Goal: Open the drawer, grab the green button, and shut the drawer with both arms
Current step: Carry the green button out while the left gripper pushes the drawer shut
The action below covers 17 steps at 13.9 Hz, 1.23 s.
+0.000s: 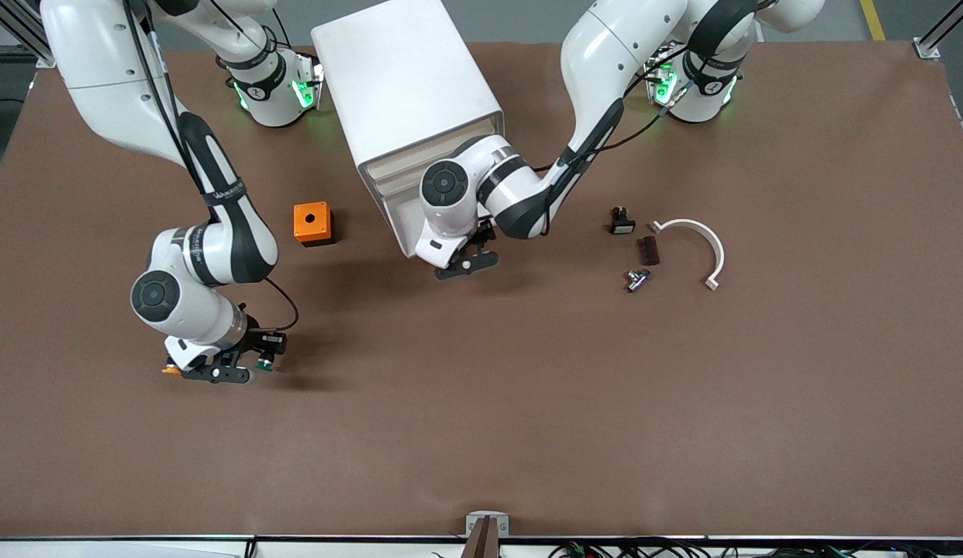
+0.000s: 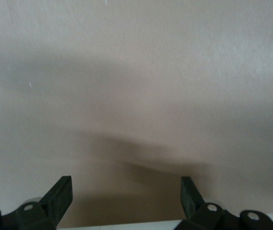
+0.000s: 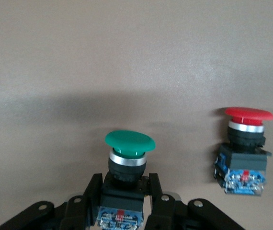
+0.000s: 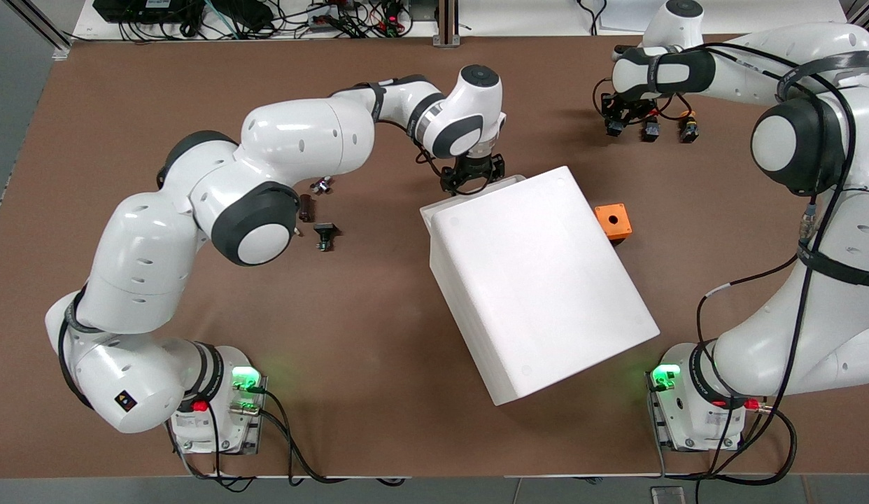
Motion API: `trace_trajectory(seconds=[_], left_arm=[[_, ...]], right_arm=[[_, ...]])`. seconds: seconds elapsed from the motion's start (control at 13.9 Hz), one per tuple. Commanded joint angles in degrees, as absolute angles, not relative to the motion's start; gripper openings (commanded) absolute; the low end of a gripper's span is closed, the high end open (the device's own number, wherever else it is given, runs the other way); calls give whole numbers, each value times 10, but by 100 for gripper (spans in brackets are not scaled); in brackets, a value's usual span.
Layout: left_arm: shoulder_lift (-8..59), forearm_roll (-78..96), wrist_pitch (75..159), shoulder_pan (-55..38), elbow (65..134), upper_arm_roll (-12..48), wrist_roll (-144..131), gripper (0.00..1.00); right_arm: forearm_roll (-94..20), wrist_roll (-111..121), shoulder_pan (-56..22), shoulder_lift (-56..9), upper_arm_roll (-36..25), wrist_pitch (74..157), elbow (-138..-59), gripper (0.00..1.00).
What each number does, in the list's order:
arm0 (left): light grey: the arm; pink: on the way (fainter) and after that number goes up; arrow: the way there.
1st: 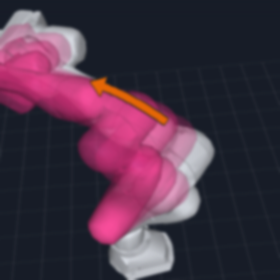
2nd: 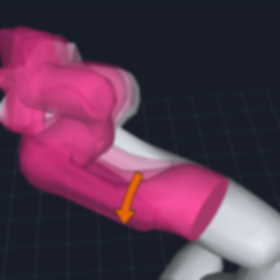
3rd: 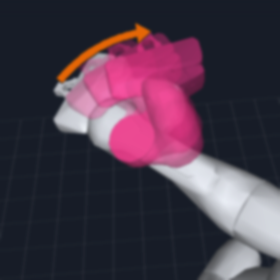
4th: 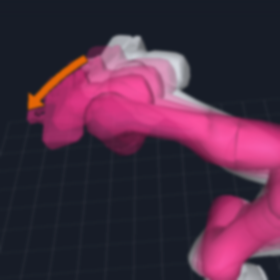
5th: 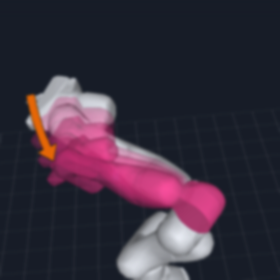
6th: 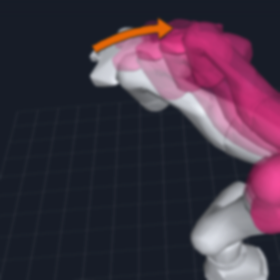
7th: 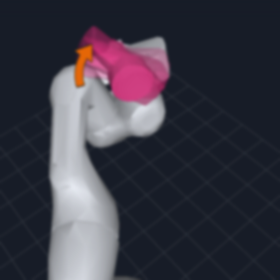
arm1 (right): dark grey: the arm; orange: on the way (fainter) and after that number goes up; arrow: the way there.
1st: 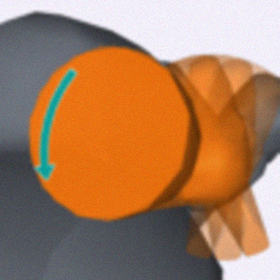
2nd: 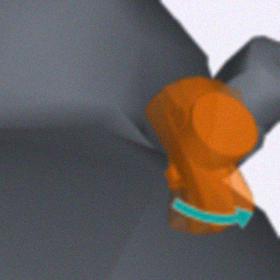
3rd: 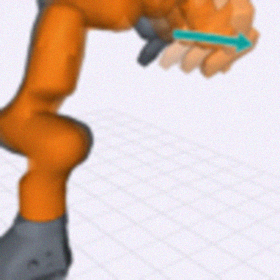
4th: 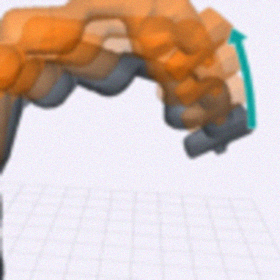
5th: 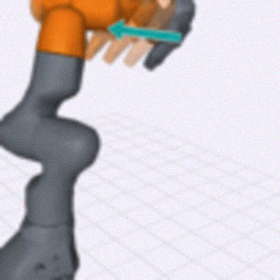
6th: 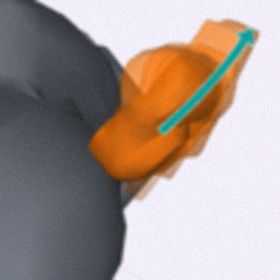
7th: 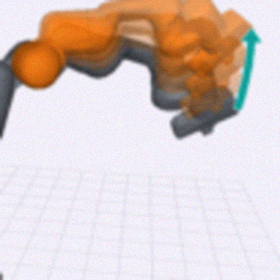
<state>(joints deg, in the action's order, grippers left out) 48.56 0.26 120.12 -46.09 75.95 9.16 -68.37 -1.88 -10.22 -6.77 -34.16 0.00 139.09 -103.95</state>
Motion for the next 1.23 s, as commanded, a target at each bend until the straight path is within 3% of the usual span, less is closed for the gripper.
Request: trace_trajectory(seconds=[0.0, 0.43, 0.5, 0.58, 0.65, 0.94, 1.15], left_arm=[[473, 32, 1195, -459, 769, 99, -692, 99], [473, 98, 1177, -461, 772, 118, -693, 99], [473, 110, 1177, -461, 772, 119, -693, 99], [473, 125, 1177, -461, 772, 120, -696, 99], [473, 140, 1176, -461, 772, 120, -696, 99], [475, 190, 1175, -461, 773, 120, -695, 99], [475, 232, 1175, -461, 774, 120, -694, 99]], right_arm=[[-8, -98, -55, -353, 9, 1404, -1034, 0], [-8, -98, -54, -374, 9, 1423, -1031, 2], [-8, -99, -54, -374, 9, 1421, -1030, 16], [-8, -99, -53, -374, 9, 1421, -1029, 80], [-8, -99, -50, -374, 10, 1420, -1028, 100], [3, -98, -52, -367, 7, 1389, -1006, 100], [48, -98, -52, -348, 4, 1305, -970, 100]])
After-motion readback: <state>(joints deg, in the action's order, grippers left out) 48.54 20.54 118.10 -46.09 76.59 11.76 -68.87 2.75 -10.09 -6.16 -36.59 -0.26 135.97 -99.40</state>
